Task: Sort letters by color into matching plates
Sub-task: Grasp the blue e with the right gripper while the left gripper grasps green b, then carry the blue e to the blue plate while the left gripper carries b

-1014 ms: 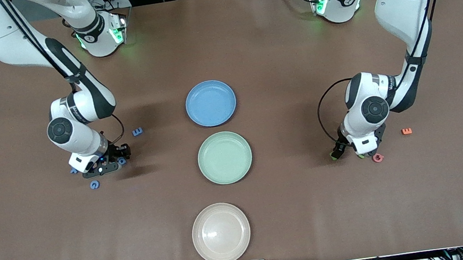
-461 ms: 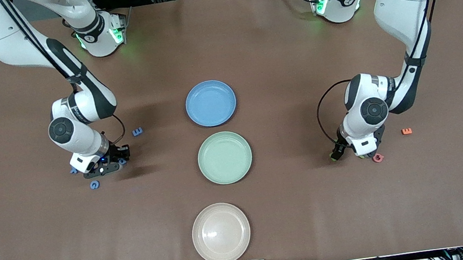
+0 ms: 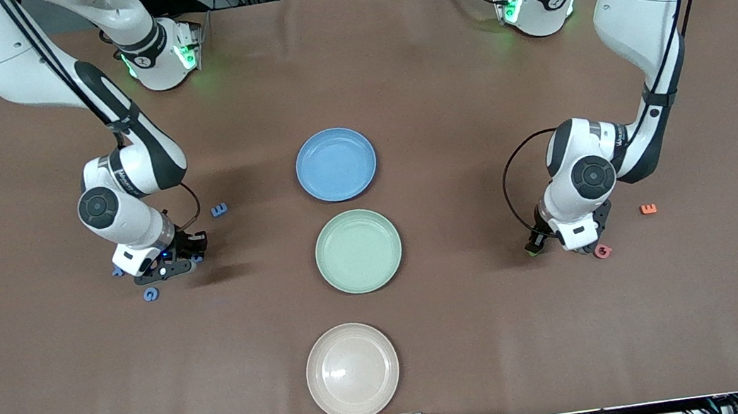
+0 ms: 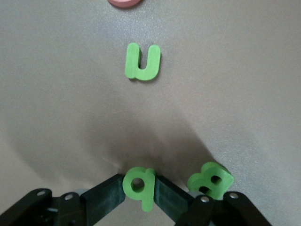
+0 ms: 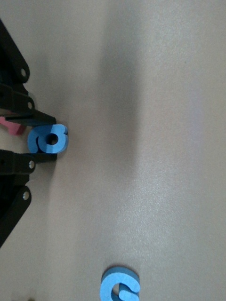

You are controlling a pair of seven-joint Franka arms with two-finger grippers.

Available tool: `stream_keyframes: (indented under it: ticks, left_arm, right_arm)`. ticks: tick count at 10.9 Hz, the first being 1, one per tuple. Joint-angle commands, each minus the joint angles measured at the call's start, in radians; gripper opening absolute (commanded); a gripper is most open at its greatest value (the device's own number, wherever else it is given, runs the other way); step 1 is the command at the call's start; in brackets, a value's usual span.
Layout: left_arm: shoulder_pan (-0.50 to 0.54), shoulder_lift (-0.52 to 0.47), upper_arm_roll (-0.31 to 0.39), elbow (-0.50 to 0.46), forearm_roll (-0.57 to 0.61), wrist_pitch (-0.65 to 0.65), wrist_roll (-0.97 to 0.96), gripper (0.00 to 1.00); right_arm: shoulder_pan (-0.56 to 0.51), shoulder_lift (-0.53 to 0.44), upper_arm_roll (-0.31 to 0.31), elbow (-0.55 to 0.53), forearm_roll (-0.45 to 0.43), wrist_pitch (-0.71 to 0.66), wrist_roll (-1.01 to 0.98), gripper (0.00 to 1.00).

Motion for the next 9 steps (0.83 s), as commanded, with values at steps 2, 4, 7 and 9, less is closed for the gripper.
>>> stream_keyframes:
  ticks: [2, 4, 7, 9]
  left_arm:
    - [0.005, 0.002, 0.002, 0.086, 0.030, 0.010, -0.036, 0.00]
    - [-0.003, 0.002, -0.001, 0.119, 0.029, 0.007, -0.038, 0.00]
    - [-0.041, 0.004, -0.004, 0.147, 0.032, 0.007, -0.024, 0.00]
    - [-0.117, 0.033, -0.006, 0.192, 0.027, 0.007, -0.023, 0.00]
  right_arm:
    - [0.041, -0.028, -0.004, 0.064, -0.002, -0.082, 0.061, 0.00]
    - [0.071, -0.060, 0.004, 0.104, 0.000, -0.177, 0.124, 0.00]
    - [0.104, -0.072, 0.073, 0.105, 0.003, -0.202, 0.234, 0.00]
    - [0.120, -0.082, 0.174, 0.109, 0.003, -0.271, 0.398, 0.00]
